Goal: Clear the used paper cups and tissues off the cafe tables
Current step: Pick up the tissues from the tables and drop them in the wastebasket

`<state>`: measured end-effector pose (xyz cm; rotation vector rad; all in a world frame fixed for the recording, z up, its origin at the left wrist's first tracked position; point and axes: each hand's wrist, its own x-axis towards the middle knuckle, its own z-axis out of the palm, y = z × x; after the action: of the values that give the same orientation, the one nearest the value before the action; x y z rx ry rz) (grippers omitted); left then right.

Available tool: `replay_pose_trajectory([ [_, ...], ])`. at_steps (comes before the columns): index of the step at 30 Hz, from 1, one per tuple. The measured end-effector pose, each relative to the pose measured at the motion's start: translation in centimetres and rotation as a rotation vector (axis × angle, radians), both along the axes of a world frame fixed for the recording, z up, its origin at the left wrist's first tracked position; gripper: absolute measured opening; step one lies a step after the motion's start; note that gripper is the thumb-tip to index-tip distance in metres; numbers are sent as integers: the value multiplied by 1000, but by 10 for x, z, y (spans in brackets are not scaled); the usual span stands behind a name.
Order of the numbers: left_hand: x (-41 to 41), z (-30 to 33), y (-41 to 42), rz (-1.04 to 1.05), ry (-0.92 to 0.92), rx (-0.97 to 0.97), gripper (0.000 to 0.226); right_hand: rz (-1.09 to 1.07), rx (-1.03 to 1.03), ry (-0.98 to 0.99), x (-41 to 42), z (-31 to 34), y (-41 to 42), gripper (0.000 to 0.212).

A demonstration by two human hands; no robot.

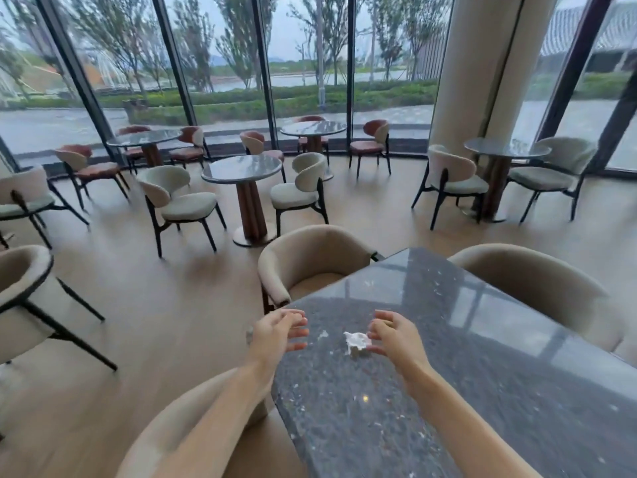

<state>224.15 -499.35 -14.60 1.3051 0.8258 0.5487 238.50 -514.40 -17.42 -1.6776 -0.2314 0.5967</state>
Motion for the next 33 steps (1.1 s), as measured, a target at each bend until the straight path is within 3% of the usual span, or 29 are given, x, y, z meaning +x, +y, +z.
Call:
replay_pose_trajectory([
  [7, 85, -115, 60, -187, 180, -62, 15, -52, -207, 58, 51, -85, 35, 31],
  [11, 121, -183, 90, -271, 282, -43, 13, 50, -442, -2, 78, -145, 60, 43],
  [17, 156, -258, 110, -436, 320, 89, 35, 258, -659, -167, 116, -213, 101, 57],
  [22, 177, -303, 93, -524, 283, 174, 44, 252, -700, -290, 135, -260, 117, 49],
  [27, 190, -328, 80, -541, 282, 195, 41, 143, -719, -235, 132, -285, 117, 46],
  [33, 178, -341, 70, -517, 337, 94, 34, 150, -710, -188, 106, -297, 98, 15],
])
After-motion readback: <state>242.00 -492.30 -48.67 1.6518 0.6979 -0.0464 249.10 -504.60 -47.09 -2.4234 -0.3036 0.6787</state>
